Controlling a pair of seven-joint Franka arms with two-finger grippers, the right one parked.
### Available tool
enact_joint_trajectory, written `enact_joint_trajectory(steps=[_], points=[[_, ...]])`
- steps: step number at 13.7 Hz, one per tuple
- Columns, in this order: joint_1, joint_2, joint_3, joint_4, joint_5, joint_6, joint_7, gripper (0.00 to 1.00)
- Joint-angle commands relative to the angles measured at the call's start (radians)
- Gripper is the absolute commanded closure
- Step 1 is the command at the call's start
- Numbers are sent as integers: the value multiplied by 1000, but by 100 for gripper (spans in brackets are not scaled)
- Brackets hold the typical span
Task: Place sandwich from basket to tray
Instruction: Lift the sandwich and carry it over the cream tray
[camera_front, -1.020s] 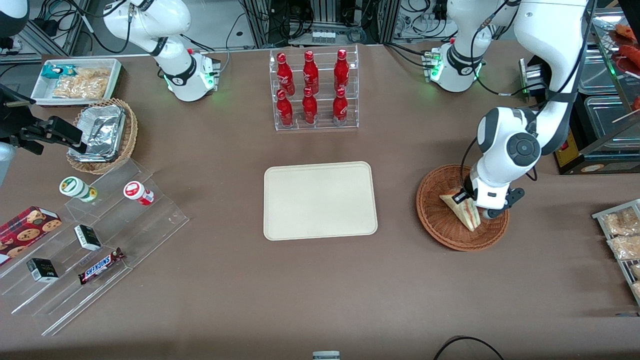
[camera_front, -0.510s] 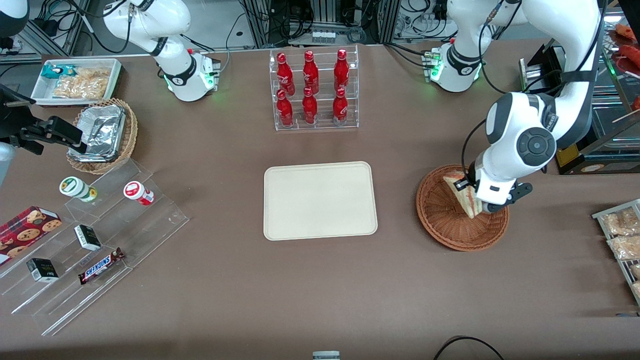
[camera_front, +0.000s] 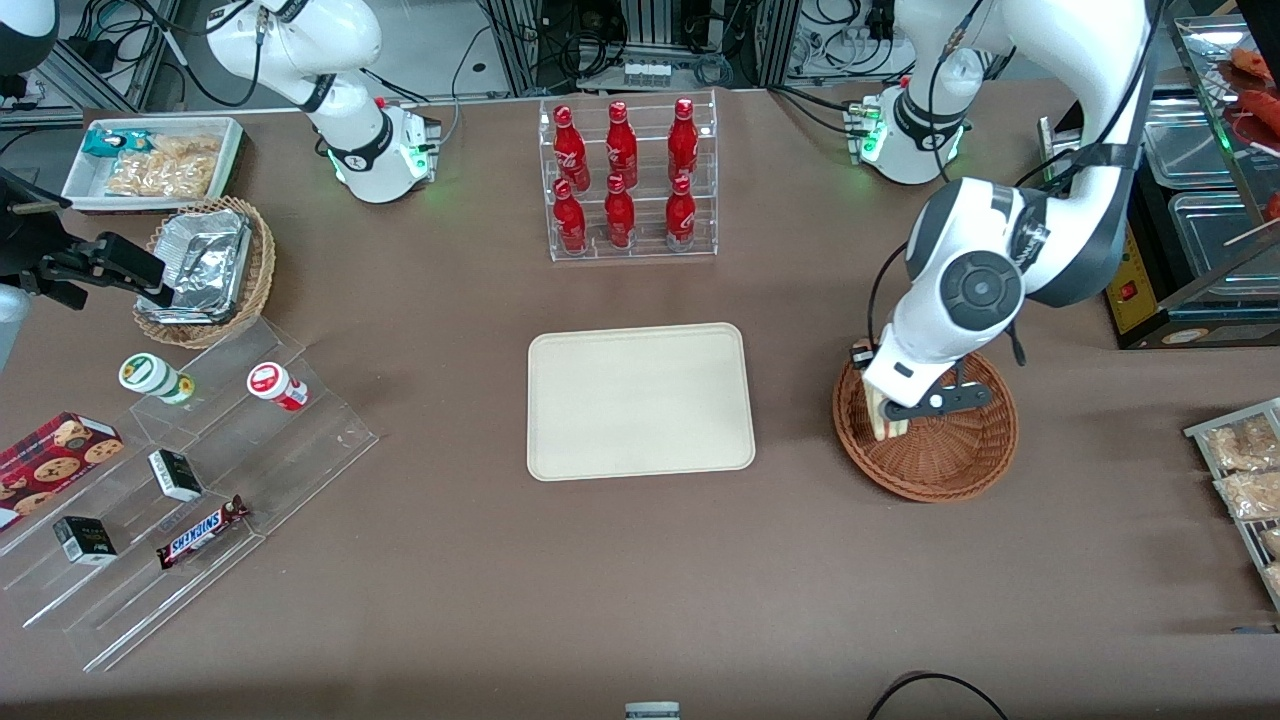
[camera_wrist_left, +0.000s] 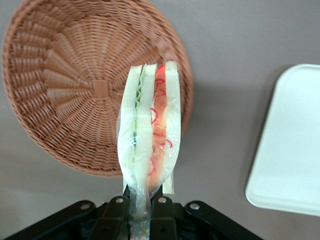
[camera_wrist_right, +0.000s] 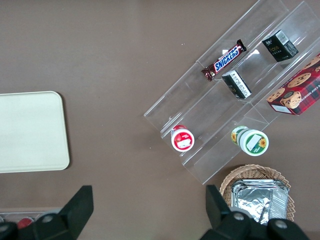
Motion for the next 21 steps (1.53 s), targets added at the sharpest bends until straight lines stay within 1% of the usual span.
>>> enact_joint_trajectory(steps=[1, 3, 4, 8, 11, 14, 16, 21], points=[[-56, 141, 1, 181, -60, -68, 9, 100], [-96, 220, -7, 271, -114, -65, -3, 100], [-118, 253, -10, 305, -128, -60, -11, 100], [-220, 385, -12, 442, -136, -39, -167, 99], [-286, 423, -10, 467, -136, 38, -226, 99], [-342, 446, -10, 497, -136, 42, -295, 100], [-377, 462, -10, 508, -134, 73, -303, 100], [-423, 500, -10, 508, -133, 171, -309, 100]])
